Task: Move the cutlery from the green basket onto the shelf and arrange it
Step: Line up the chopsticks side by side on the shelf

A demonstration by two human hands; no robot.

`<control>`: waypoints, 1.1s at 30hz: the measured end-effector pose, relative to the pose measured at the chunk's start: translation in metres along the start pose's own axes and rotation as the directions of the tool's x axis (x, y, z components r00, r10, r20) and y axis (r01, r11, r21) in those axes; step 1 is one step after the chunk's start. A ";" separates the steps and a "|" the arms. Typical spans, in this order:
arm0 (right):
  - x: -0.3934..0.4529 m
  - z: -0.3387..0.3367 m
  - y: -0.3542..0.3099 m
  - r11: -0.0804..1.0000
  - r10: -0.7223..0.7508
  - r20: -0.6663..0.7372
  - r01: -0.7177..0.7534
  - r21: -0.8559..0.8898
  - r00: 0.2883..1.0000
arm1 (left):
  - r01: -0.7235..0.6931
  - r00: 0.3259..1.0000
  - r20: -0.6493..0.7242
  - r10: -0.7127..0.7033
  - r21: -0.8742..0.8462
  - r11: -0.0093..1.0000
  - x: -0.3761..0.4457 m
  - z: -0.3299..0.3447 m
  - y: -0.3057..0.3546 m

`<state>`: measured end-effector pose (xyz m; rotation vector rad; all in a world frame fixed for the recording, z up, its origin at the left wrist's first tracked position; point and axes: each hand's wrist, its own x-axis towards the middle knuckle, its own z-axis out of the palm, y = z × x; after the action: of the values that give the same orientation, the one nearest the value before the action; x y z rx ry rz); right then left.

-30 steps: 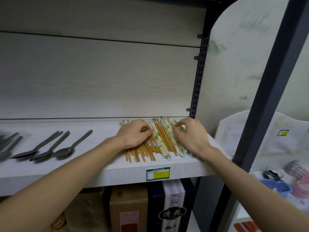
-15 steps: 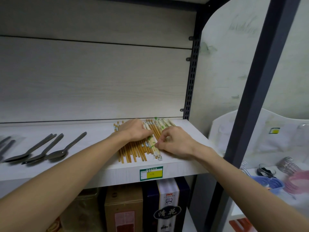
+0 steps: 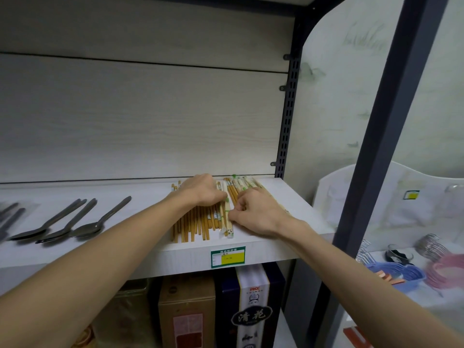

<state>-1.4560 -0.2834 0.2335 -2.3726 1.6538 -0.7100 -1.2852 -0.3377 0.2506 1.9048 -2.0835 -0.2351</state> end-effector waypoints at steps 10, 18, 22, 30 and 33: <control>-0.001 0.005 0.004 0.993 -0.076 -0.044 0.071 -0.095 0.996 | 0.019 0.999 -0.030 -0.027 -0.240 0.971 -0.004 -0.003 -0.010; -0.005 0.001 -0.011 0.991 -0.023 -0.037 0.018 -0.132 0.999 | 0.010 0.994 -0.081 -0.078 -0.625 0.781 -0.008 -0.009 -0.021; -0.007 0.004 -0.020 0.996 0.018 -0.007 -0.018 -0.085 1.000 | -0.002 0.993 -0.073 -0.092 -0.793 0.609 -0.015 -0.013 -0.011; -0.004 0.001 -0.014 0.999 0.026 0.046 -0.024 -0.034 0.999 | 0.081 0.990 0.008 -0.138 -0.845 0.528 -0.015 -0.019 -0.015; -0.004 -0.002 -0.012 0.998 0.049 0.027 -0.048 -0.026 0.998 | 0.092 0.989 0.015 -0.148 -0.840 0.535 -0.012 -0.018 -0.020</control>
<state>-1.4482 -0.2749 0.2389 -2.3396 1.7128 -0.6486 -1.2597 -0.3264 0.2601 1.3754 -1.3424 -1.0057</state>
